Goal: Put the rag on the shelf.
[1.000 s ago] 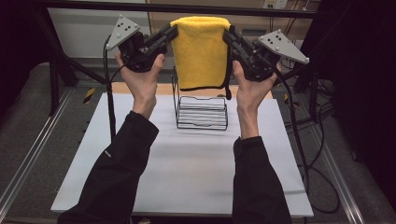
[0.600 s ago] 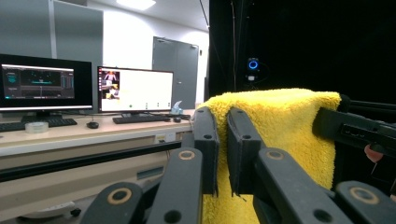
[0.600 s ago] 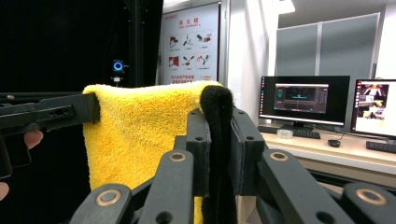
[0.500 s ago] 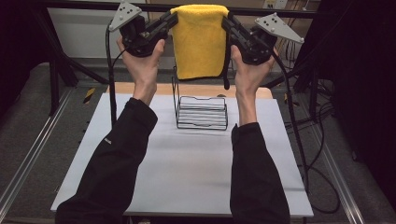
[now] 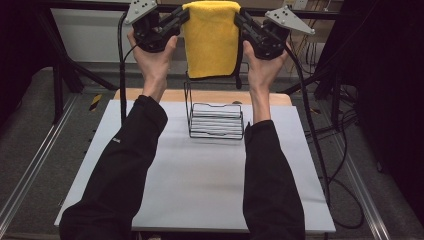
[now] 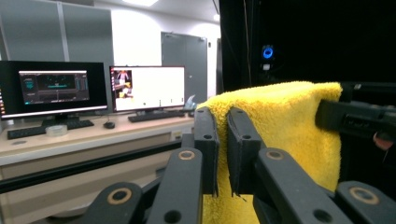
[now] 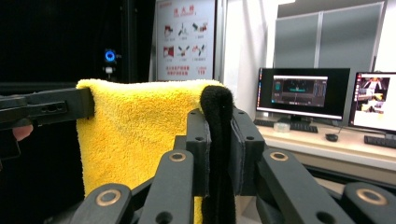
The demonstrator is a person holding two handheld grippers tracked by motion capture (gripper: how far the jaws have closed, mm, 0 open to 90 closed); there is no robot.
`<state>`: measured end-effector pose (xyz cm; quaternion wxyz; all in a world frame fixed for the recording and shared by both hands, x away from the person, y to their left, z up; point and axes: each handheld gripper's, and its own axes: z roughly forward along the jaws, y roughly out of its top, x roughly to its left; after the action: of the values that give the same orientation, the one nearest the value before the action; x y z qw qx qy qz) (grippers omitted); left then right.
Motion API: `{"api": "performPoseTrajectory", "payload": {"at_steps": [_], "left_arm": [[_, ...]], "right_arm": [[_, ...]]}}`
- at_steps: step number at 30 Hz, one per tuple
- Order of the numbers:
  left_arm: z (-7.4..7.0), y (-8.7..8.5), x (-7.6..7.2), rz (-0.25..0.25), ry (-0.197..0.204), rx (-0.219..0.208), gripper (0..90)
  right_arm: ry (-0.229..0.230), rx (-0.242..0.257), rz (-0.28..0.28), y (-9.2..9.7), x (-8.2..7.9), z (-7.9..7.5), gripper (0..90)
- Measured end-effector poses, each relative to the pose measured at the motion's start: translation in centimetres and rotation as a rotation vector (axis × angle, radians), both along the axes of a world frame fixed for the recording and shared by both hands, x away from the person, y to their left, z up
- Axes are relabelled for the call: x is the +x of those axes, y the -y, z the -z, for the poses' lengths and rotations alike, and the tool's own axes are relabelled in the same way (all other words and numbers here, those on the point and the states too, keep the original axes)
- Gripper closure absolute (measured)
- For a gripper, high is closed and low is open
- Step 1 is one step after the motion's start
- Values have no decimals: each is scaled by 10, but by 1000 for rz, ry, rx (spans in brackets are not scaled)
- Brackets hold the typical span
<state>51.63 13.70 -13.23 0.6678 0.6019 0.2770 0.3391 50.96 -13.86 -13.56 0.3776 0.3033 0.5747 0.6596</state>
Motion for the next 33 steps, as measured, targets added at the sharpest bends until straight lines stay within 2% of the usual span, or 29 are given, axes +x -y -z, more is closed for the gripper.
{"api": "performPoseTrajectory", "payload": {"at_steps": [2, 7, 13, 18, 22, 26, 33], "left_arm": [[7, -1, 2, 8, -7, -6, 834], [21, -2, 5, 10, -28, 10, 834], [39, -2, 7, 31, -42, 41, 834], [51, -3, 7, 38, -57, 64, 834], [60, -2, 6, 42, -71, 82, 834], [69, 2, 5, 44, -80, 112, 834], [76, 4, 2, 55, -87, 133, 834]], "right_arm": [[-10, -4, -1, -1, 2, 5, 801], [-30, -19, -3, 0, 3, 17, 801], [-60, -43, 0, 3, 7, 33, 801], [-89, -43, -8, 4, 5, 47, 800], [-112, -64, -6, 5, 3, 56, 800], [-150, -73, 4, 8, 3, 67, 800], [-170, -82, -4, 13, 1, 80, 798]]}}
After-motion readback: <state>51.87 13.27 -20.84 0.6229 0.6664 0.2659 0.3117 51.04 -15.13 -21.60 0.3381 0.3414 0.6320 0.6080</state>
